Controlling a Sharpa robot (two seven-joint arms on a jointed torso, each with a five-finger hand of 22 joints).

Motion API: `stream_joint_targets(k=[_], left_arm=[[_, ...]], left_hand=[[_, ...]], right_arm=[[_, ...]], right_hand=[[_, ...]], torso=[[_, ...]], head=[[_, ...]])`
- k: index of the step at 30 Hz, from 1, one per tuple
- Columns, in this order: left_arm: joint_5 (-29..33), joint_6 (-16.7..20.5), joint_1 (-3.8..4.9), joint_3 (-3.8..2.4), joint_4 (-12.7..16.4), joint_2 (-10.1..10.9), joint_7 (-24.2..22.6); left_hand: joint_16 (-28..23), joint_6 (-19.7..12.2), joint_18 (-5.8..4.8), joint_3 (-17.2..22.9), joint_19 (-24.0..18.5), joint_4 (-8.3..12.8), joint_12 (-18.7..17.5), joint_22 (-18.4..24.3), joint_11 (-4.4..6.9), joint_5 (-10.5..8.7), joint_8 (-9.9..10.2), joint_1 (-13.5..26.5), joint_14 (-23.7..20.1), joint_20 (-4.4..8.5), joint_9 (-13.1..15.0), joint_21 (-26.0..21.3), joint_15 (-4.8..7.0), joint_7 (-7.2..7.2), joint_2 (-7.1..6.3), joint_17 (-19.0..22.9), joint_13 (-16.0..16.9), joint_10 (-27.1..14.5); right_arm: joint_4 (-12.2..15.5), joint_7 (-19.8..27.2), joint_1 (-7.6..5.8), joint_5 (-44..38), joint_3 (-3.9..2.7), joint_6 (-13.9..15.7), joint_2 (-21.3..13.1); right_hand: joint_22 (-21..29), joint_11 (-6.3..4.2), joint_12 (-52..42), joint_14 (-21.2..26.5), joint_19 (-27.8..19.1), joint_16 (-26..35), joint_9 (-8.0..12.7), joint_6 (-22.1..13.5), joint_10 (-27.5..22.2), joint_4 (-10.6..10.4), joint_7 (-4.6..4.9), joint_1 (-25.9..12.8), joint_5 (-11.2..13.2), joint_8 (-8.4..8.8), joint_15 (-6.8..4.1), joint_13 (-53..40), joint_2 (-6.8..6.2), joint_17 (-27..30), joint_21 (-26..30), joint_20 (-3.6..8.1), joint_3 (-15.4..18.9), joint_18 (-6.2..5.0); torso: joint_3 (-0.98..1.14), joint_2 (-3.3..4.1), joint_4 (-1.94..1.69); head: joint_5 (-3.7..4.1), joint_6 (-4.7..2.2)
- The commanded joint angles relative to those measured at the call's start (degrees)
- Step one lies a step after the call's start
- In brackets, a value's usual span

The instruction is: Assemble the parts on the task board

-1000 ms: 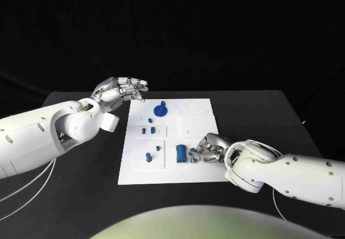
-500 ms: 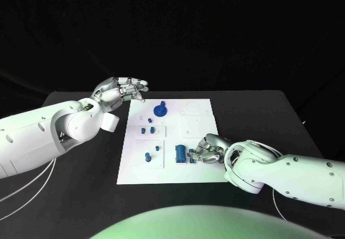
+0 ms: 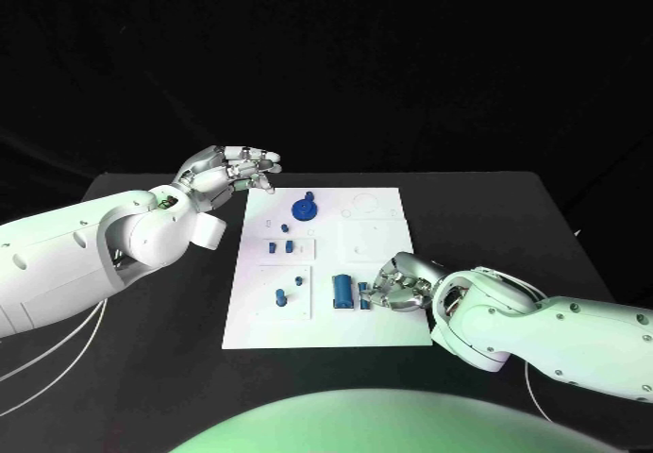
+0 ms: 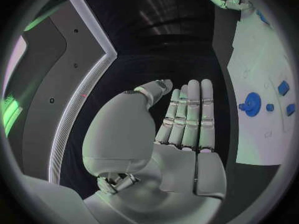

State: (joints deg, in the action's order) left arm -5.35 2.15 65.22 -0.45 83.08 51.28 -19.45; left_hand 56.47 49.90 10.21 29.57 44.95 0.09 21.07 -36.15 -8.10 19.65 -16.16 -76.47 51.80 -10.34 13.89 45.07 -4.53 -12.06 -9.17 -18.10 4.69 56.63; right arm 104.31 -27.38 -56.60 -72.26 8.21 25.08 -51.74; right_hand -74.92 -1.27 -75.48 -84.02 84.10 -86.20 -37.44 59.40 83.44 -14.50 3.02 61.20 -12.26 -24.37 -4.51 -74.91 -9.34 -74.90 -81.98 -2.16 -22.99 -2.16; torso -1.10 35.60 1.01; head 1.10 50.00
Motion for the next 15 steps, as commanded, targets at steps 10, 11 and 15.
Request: stream_joint_targets(k=[10, 11, 15], left_arm=[[-0.16, -0.99, 0.02, -0.03, -0.04, -0.24, -0.27], [-0.16, -1.0, 0.02, -0.03, -0.04, -0.25, -0.26], [-0.16, -1.02, 0.02, -0.03, -0.03, -0.26, -0.25]], left_hand=[[0.17, -0.12, 0.15, -0.09, 0.15, -0.07, -0.3, 0.01, -0.25, 0.26, 0.11, 0.15, -0.12, -0.07, 0.07, -0.3, -0.15, 0.01, 0.35, 0.04, -0.05, -0.09], [0.17, -0.12, 0.15, -0.09, 0.15, -0.07, -0.3, 0.01, -0.25, 0.26, 0.11, 0.15, -0.12, -0.07, 0.07, -0.3, -0.15, 0.01, 0.35, 0.04, -0.05, -0.09], [0.17, -0.12, 0.15, -0.09, 0.15, -0.07, -0.3, 0.01, -0.25, 0.26, 0.11, 0.15, -0.12, -0.07, 0.07, -0.3, -0.15, 0.01, 0.35, 0.04, -0.05, -0.09]], right_arm=[[1.43, 2.92, 0.05, -6.38, -0.02, -1.64, 1.06], [1.39, 2.85, 0.05, -6.45, -0.02, -1.84, 1.2], [0.99, 2.37, 0.05, -6.91, -0.02, -2.42, 1.82]], right_hand=[[-13.23, -0.22, -1.48, -4.57, 3.28, -0.56, 0.26, 0.53, 1.07, 0.62, -0.47, 2.19, 4.86, -0.78, -0.34, -6.24, -0.14, -7.97, -1.37, 0.56, 0.21, 0.76], [-13.23, -0.23, -1.52, -4.57, 3.29, -0.56, 0.26, 0.54, 1.09, 0.65, -0.48, 2.25, 4.89, -0.8, -0.34, -6.27, -0.14, -7.96, -1.39, 0.57, 0.2, 0.76], [-13.27, -0.27, -1.69, -4.59, 3.34, -0.6, 0.26, 0.59, 1.17, 0.72, -0.51, 2.41, 4.96, -0.84, -0.36, -6.39, -0.11, -8.05, -1.51, 0.58, 0.17, 0.78]], torso=[[-0.11, 0.04, -0.08], [-0.11, 0.05, -0.09], [-0.06, 0.06, -0.11]], head=[[0.15, 0.0], [0.17, 0.0], [0.13, 0.0]])
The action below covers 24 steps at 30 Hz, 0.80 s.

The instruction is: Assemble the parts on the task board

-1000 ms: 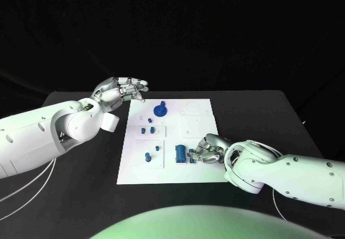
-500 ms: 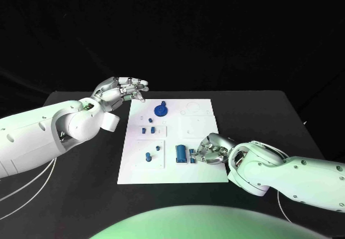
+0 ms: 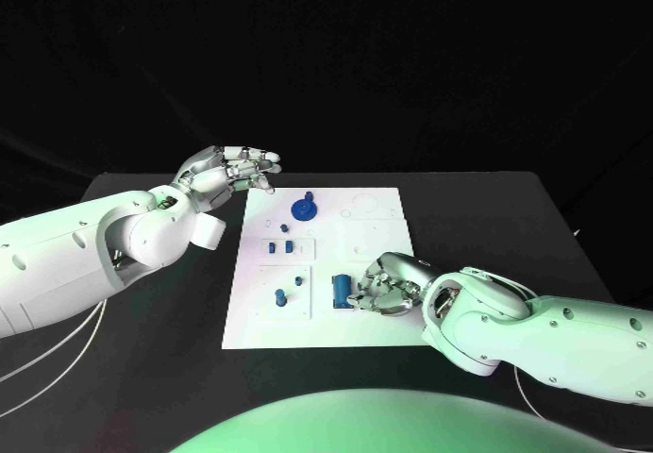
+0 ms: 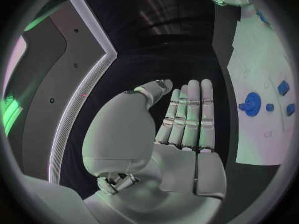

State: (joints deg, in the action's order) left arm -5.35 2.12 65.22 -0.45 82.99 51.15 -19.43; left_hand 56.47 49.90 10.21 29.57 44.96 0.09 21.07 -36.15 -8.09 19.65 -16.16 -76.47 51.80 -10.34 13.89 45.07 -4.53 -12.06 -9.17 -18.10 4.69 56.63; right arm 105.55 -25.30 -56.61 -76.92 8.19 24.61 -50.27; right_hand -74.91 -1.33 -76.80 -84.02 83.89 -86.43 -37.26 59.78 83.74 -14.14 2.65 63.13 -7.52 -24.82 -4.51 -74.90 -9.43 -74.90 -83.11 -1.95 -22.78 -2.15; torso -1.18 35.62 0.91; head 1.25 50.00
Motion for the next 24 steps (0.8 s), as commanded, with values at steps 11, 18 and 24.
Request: stream_joint_targets(k=[11, 18, 24], left_arm=[[-0.16, -0.97, 0.02, -0.03, 0.12, -0.07, -0.24], [-0.16, -0.96, 0.02, -0.03, 0.12, -0.03, -0.24], [-0.16, -0.93, 0.02, -0.03, 0.11, 0.02, -0.24]], left_hand=[[0.17, -0.12, 0.15, -0.09, 0.15, -0.07, -0.3, 0.01, -0.25, 0.26, 0.11, 0.15, -0.12, -0.07, 0.07, -0.3, -0.15, 0.01, 0.35, 0.04, -0.05, -0.09], [0.17, -0.12, 0.15, -0.09, 0.15, -0.07, -0.3, 0.01, -0.25, 0.26, 0.11, 0.15, -0.12, -0.07, 0.07, -0.3, -0.15, 0.01, 0.35, 0.04, -0.05, -0.09], [0.17, -0.12, 0.15, -0.09, 0.15, -0.07, -0.3, 0.01, -0.25, 0.26, 0.11, 0.15, -0.12, -0.07, 0.07, -0.3, -0.15, 0.01, 0.35, 0.04, -0.05, -0.09]], right_arm=[[-1.61, -0.97, 0.05, -3.37, 0.0, -2.87, 1.6], [-1.98, -1.6, 0.05, -3.96, 0.0, -2.11, 1.86], [-1.3, -0.73, 0.05, -4.08, -0.01, -0.71, 1.12]], right_hand=[[-13.31, -0.33, -0.79, -4.61, 3.6, -0.42, 0.09, 0.44, 1.09, 0.61, -0.29, 1.05, 0.34, -0.59, -0.47, -6.68, 0.21, -8.15, -0.5, 0.44, -0.22, 0.8], [-13.33, -0.38, -0.93, -4.62, 3.63, -0.45, 0.11, 0.57, 1.18, 0.45, -0.32, 1.07, 0.13, -0.69, -0.53, -6.79, 0.65, -8.21, -0.57, 0.5, -0.38, 0.81], [-13.33, -0.38, -0.98, -4.62, 3.63, -0.44, 0.14, 0.62, 1.22, 0.17, -0.32, 0.81, -0.15, -0.75, -0.55, -6.83, 0.75, -8.19, -0.56, 0.54, -0.3, 0.81]], torso=[[0.05, 0.03, 0.01], [0.03, -0.03, 0.08], [0.06, -0.05, 0.09]], head=[[-0.25, 0.0], [-0.34, 0.0], [-0.43, 0.0]])
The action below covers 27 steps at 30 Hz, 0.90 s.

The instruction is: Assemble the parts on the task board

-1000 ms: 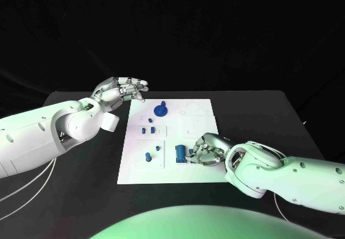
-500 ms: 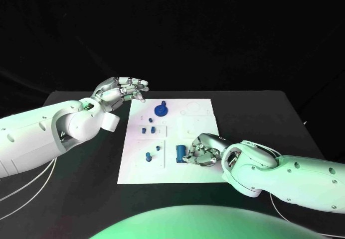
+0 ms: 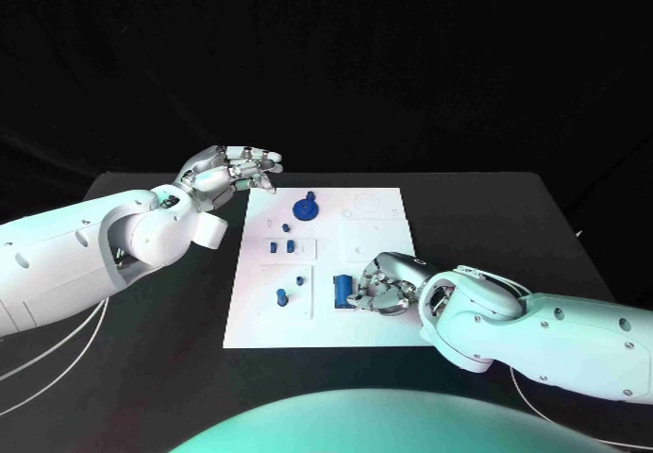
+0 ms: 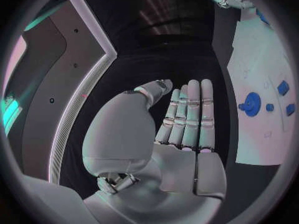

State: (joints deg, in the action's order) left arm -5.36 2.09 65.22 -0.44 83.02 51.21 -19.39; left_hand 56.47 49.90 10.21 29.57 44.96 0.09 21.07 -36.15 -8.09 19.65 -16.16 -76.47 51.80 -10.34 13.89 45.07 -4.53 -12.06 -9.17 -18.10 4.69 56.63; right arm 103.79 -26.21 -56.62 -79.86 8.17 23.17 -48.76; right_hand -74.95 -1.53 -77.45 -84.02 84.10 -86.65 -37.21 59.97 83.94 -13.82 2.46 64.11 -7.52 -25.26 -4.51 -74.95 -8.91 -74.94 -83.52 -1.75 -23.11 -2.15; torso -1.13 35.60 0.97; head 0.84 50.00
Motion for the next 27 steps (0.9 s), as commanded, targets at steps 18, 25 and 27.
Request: stream_joint_targets(k=[18, 25, 27], left_arm=[[1.24, 2.01, -0.36, 0.78, -2.08, -0.71, -3.46], [3.27, 4.74, -1.66, 0.91, -4.77, -2.09, -7.29], [4.1, 5.76, -1.84, 0.92, -5.78, -2.74, -8.33]], left_hand=[[-0.03, -0.17, 0.07, -0.25, -0.04, -0.41, -0.29, 0.1, -0.28, 0.19, 0.13, 0.64, -0.45, -0.16, 0.1, -0.7, -0.27, 0.07, 0.24, 0.17, -0.03, -0.09], [-12.79, -1.55, -0.09, 0.47, -3.15, -1.79, -4.05, 6.82, -1.99, -0.11, 0.13, 1.09, -5.87, -2.71, 0.39, -11.58, -2.74, -0.84, -0.43, 5.42, -1.0, -4.28], [-16.1, -1.92, 0.0, 0.33, -3.11, -2.05, -4.82, 8.64, -2.21, -0.23, 0.04, 1.05, -6.25, -3.27, 0.47, -14.21, -3.13, -0.82, -0.44, 6.49, -1.01, -4.62]], right_arm=[[-5.39, 39.18, -4.44, 43.03, -0.18, 7.29, -3.48], [-17.15, 48.31, -7.14, 59.19, -0.64, 4.33, 0.23], [-20.25, 49.9, -7.56, 61.8, -0.83, 3.48, 1.46]], right_hand=[[-2.05, 4.18, 26.47, 3.67, -13.19, 14.16, -0.46, -11.95, -19.05, 3.91, 4.73, 8.17, -4.35, 0.81, 3.21, 11.36, 0.59, 14.04, 37.22, -2.91, -1.29, -5.67], [11.96, 7.87, 44.43, 20.22, -26.19, 39.86, 2.97, -17.45, -31.57, 5.24, 8.54, 8.8, -3.27, 3.08, 7.14, 29.4, -0.15, 37.93, 63.68, -6.26, -5.38, -8.22], [14.69, 8.45, 47.38, 21.06, -26.6, 43.23, 4.21, -17.63, -31.66, 5.5, 9.14, 8.61, -3.16, 3.75, 7.48, 33.81, -0.27, 39.42, 66.21, -7.11, -6.06, -8.24]], torso=[[-1.35, -1.51, 0.21], [-1.86, -2.53, -0.19], [-1.96, -2.91, -0.44]], head=[[0.68, -3.18], [0.78, -6.53], [0.81, -7.45]])
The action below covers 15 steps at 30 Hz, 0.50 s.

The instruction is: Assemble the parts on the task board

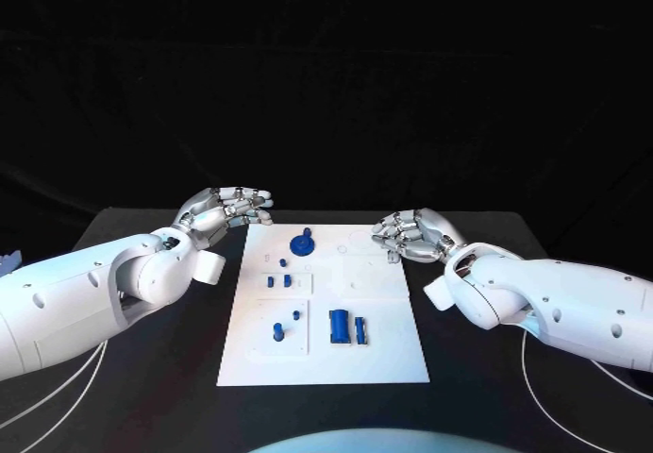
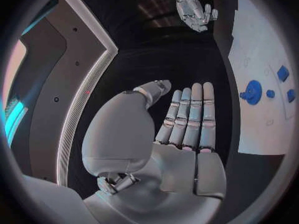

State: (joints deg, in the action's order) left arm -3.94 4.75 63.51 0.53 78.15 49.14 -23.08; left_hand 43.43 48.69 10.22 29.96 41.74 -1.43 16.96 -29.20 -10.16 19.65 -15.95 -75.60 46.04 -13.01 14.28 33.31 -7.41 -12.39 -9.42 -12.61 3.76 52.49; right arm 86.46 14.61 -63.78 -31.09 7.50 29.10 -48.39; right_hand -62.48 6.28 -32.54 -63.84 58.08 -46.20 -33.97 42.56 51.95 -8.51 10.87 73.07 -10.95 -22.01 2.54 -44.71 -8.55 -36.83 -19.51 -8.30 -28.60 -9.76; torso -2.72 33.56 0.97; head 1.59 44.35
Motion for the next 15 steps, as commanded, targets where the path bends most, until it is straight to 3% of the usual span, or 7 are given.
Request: stream_joint_targets(k=[1, 3, 5, 9, 10, 12, 15], left_arm=[[3.15, 3.59, -0.23, -0.05, -1.43, -1.0, -5.12], [4.25, 4.64, -0.46, -0.05, -2.61, -1.77, -6.11], [5.25, 5.43, -0.66, -0.05, -3.83, -2.61, -6.93], [6.81, 7.04, -1.0, -0.06, -5.89, -4.12, -8.18], [3.41, 3.93, -0.91, -0.02, -5.33, -3.69, -4.34], [3.41, 4.16, -0.92, -0.03, -5.22, -3.69, -4.36], [3.43, 5.66, -1.03, -0.05, -4.5, -3.72, -4.46]], left_hand=[[-5.26, -1.05, 0.11, -0.23, 0.25, -0.66, -1.24, 3.05, -0.09, -0.27, -0.19, 0.13, -0.42, -0.96, 0.09, -4.39, -0.49, -0.6, -0.3, 1.6, -0.08, -0.54], [-10.33, -1.99, -0.06, -0.04, -1.09, -1.12, -2.71, 6.43, -0.35, -0.19, 0.0, 0.06, -1.46, -2.11, -0.25, -9.42, -1.17, -0.17, -0.25, 2.85, -0.15, -0.58], [-15.58, -2.63, 0.18, -0.05, -1.91, -1.49, -4.67, 10.45, -1.07, -0.14, 0.11, -0.16, -1.61, -3.26, -0.85, -15.03, -1.77, 0.53, -0.39, 4.06, -0.12, -0.26], [-21.98, -3.44, -0.69, -0.53, -1.95, -2.06, -7.74, 15.06, -1.92, -0.13, 1.0, -0.19, -2.07, -3.58, -1.94, -21.09, -3.01, 1.59, -0.4, 5.39, -0.18, -0.1], [-43.43, -48.69, -10.22, -29.96, -41.74, 1.43, -16.96, 29.2, 10.16, -19.65, 15.95, 22.68, -46.04, 13.01, -14.28, -33.31, 7.41, 12.39, 9.42, 12.61, -3.76, -52.49], [-43.43, -48.69, -10.22, -29.96, -41.74, 1.43, -16.96, 29.2, 10.16, -19.65, 15.95, 24.46, -46.04, 13.01, -14.28, -33.31, 7.41, 12.39, 9.42, 12.61, -3.76, -52.49], [-43.43, -48.69, -10.22, -29.96, -41.74, 1.43, -16.96, 29.2, 10.16, -19.65, 15.95, 30.73, -46.04, 13.01, -14.28, -33.31, 7.41, 12.39, 9.42, 12.61, -3.76, -52.49]], right_arm=[[-4.49, 9.79, -0.56, 14.14, -0.26, -2.89, 1.76], [-7.93, 11.18, -0.83, 16.26, -0.49, -3.91, 3.3], [-10.99, 12.2, -1.02, 17.87, -0.68, -4.86, 4.68], [-15.63, 13.39, -1.27, 19.96, -0.91, -6.34, 6.69], [-14.4, 8.82, -1.21, 14.17, -0.87, -2.63, 6.24], [-14.17, 8.9, -1.15, 14.4, -0.95, -2.4, 6.21], [-12.67, 9.43, -0.74, 15.81, -1.51, -0.92, 5.99]], right_hand=[[3.95, 1.5, 5.83, 4.45, -2.5, 6.56, 1.83, -0.94, -2.31, 0.21, 0.85, -0.23, 0.18, 1.4, 1.31, 6.59, -0.57, 2.81, 4.38, -1.23, -1.57, -0.18], [8.26, 2.62, 10.64, 8.96, -6.06, 13.85, 3.69, -0.3, -1.47, 0.45, 1.69, -0.29, 0.58, 2.88, 2.89, 13.18, -0.82, 6.61, 9.16, -2.71, -3.02, 0.14], [13.51, 3.54, 15.07, 9.16, -6.45, 20.04, 6.13, 0.56, 0.34, 1.08, 2.07, -0.83, 1.02, 5.03, 3.81, 20.77, -0.72, 10.49, 13.14, -3.96, -3.56, -0.78], [21.13, 3.44, 19.48, 9.14, -6.28, 27.2, 9.3, 2.3, 2.2, 3.08, 1.9, -1.07, 1.07, 8.02, 4.79, 30.15, 0.15, 14.82, 15.92, -5.19, -2.98, -0.7], [62.48, -6.28, 32.54, 63.84, -58.08, 46.2, 33.97, -42.56, -51.95, 8.51, -10.87, -22.37, 10.95, 22.01, -2.54, 44.71, 8.55, 36.83, 19.51, 8.3, 28.6, 9.76], [62.48, -6.28, 32.54, 63.84, -58.08, 46.2, 33.97, -42.56, -51.95, 8.51, -10.87, -24.43, 10.95, 22.01, -2.54, 44.71, 8.55, 36.83, 19.51, 8.3, 28.6, 9.76], [62.48, -6.28, 32.54, 63.84, -58.08, 46.2, 33.97, -42.56, -51.95, 8.51, -10.87, -30.49, 10.95, 22.01, -2.54, 44.71, 8.55, 36.83, 19.51, 8.3, 28.6, 9.76]], torso=[[-0.38, -0.98, -0.51], [-0.43, -1.23, -0.56], [-0.52, -1.57, -0.69], [-0.55, -1.77, -0.98], [-0.45, -1.39, -0.7], [-0.39, -1.41, -0.71], [-0.02, -1.52, -0.74]], head=[[0.06, -2.04], [-0.05, -2.7], [-0.06, -3.41], [-0.35, -4.04], [-0.1, -3.5], [-0.13, -3.62], [-0.3, -4.37]])
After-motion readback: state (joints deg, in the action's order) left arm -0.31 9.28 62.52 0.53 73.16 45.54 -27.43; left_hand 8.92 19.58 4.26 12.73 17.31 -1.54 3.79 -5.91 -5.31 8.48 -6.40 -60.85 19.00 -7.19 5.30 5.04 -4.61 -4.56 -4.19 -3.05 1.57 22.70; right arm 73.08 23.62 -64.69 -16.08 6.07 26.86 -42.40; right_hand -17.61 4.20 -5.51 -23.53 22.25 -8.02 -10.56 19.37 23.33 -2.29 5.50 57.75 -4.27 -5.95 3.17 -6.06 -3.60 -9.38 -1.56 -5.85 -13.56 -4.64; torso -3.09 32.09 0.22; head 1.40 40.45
